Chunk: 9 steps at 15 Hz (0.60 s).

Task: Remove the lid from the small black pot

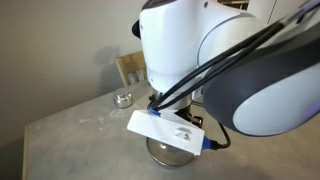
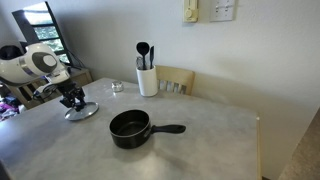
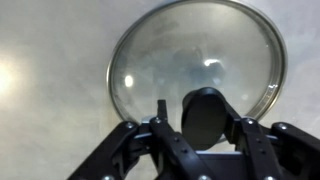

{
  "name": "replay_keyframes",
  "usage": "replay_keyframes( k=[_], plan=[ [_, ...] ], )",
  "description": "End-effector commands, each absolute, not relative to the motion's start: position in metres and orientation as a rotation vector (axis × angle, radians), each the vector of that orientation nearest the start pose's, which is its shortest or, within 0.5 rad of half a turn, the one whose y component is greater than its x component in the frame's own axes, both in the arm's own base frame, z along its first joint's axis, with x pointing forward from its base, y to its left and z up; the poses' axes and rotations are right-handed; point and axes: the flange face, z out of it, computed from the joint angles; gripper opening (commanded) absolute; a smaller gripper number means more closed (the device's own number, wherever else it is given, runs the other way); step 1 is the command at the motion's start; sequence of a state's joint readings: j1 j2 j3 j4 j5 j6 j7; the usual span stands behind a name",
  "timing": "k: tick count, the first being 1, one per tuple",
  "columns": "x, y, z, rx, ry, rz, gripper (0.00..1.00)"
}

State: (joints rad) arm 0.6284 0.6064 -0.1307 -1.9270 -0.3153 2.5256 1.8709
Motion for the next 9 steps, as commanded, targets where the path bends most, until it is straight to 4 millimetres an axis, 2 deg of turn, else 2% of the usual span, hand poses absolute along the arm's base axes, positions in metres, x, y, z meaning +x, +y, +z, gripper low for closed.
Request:
replay_keyframes(
  k=[1, 3, 6, 9],
  plan=[
    [0.563, 0.25, 0.18, -2.824, 1.635, -0.447, 0.85],
    [0.58, 0.23, 0.192, -2.879, 1.584, -0.525, 1.0],
    [0.606, 0.202, 0.221, -2.985, 1.355, -0.602, 1.0],
    [0.611, 0.208, 0.259, -3.046, 1.079, -0.579, 1.0]
  ],
)
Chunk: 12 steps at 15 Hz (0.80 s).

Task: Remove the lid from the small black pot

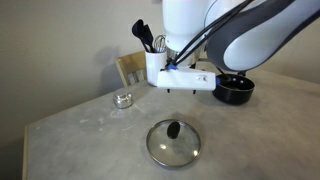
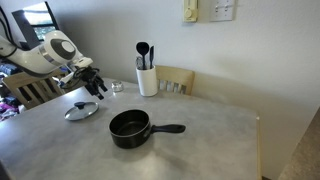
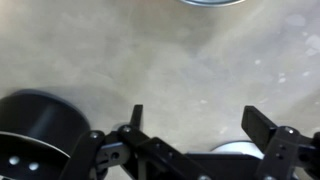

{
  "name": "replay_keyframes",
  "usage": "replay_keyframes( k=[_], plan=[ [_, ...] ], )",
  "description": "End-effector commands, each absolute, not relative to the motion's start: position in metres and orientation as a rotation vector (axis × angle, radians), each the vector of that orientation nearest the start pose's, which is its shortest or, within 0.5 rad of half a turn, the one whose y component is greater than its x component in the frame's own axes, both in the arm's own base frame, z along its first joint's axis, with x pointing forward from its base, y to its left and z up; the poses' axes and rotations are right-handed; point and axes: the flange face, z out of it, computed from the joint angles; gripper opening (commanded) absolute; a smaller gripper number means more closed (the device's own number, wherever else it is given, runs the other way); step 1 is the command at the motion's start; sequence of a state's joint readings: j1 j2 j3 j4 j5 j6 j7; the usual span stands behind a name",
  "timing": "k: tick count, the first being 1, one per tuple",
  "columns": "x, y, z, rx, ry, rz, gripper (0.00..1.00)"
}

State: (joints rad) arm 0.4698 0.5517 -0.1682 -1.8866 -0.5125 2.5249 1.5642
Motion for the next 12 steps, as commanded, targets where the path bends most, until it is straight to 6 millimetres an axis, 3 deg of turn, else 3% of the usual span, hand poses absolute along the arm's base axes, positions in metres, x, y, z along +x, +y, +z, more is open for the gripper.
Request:
replay_keyframes(
  k=[1, 5, 6, 8, 12],
  plan=[
    [0.611, 0.212, 0.27, -3.052, 0.992, -0.567, 1.0],
    [0.607, 0.223, 0.309, -3.065, 0.656, -0.498, 1.0],
    [0.613, 0.229, 0.296, -3.06, 0.788, -0.534, 1.0],
    [0.612, 0.23, 0.309, -3.059, 0.7, -0.522, 1.0],
    [0.611, 0.228, 0.308, -3.066, 0.684, -0.515, 1.0]
  ],
)
